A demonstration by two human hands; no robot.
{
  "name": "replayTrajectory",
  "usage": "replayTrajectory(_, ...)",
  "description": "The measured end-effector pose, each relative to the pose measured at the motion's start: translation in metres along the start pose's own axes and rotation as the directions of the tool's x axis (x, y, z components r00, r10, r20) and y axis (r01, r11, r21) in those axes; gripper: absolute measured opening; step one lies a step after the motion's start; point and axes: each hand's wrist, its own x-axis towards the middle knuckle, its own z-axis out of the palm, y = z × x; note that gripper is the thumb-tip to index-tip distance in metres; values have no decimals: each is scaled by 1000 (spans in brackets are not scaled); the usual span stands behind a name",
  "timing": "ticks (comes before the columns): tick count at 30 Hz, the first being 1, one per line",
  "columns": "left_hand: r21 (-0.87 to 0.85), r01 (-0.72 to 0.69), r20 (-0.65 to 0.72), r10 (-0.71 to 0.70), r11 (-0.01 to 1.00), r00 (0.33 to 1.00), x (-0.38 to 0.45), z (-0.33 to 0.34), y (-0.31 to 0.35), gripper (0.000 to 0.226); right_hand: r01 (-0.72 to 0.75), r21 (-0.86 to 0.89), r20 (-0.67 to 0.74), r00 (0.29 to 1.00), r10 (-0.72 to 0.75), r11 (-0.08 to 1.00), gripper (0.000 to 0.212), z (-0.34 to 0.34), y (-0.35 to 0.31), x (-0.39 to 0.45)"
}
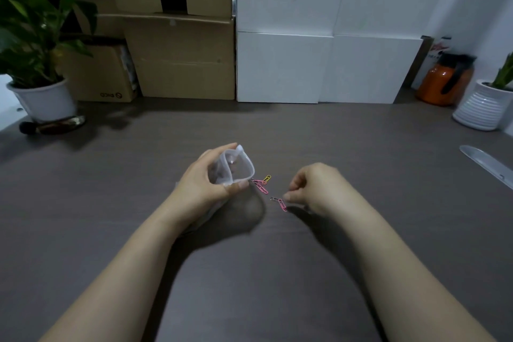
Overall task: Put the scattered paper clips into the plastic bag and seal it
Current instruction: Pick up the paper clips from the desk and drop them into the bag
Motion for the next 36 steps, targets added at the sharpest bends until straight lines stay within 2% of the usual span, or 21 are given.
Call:
replayTrajectory(3,9,6,1,-6,1000,1000,0,-1,0,65,-3,-92,50,999,8,996,20,15,-5,4)
replayTrajectory(5,8,8,-5,-7,1000,1000,0,-1,-1,66,35,-124,29,999,-31,992,14,22,-8,7)
replayTrajectory(7,13,3,-9,-3,1000,1000,0,-2,-1,67,93,-101,9,996,-92,991,4,26,-9,10)
replayTrajectory(10,16,6,-9,-6,1000,1000,0,-2,0,68,175,-16,-33,984,-176,984,7,37,-11,16)
replayTrajectory(12,25,5,-7,-5,1000,1000,-1,-1,0,70,200,12,-126,972,-197,980,8,44,-11,23)
replayTrajectory(15,39,9,-18,-9,999,1000,-1,-1,2,72,168,84,-185,971,-150,982,31,47,-7,33)
replayTrajectory(19,23,29,-26,-28,999,999,0,-3,2,69,138,-35,-46,989,-140,990,57,48,-4,38)
replayTrajectory(21,24,37,-25,-36,999,999,-1,-3,2,67,162,-52,-28,986,-164,985,65,51,-6,39)
replayTrajectory(23,25,43,-29,-42,999,999,-1,-3,3,72,221,-38,-45,974,-223,975,57,54,-9,39)
replayTrajectory(28,25,43,-36,-42,999,998,0,-3,2,74,334,52,-148,934,-324,941,20,57,-14,36)
replayTrajectory(33,35,37,-44,-35,999,998,0,-4,-1,71,330,36,-186,930,-318,943,13,58,-13,33)
replayTrajectory(36,44,33,-38,-32,998,999,0,-4,-2,71,326,-36,-197,925,-326,945,10,59,-11,32)
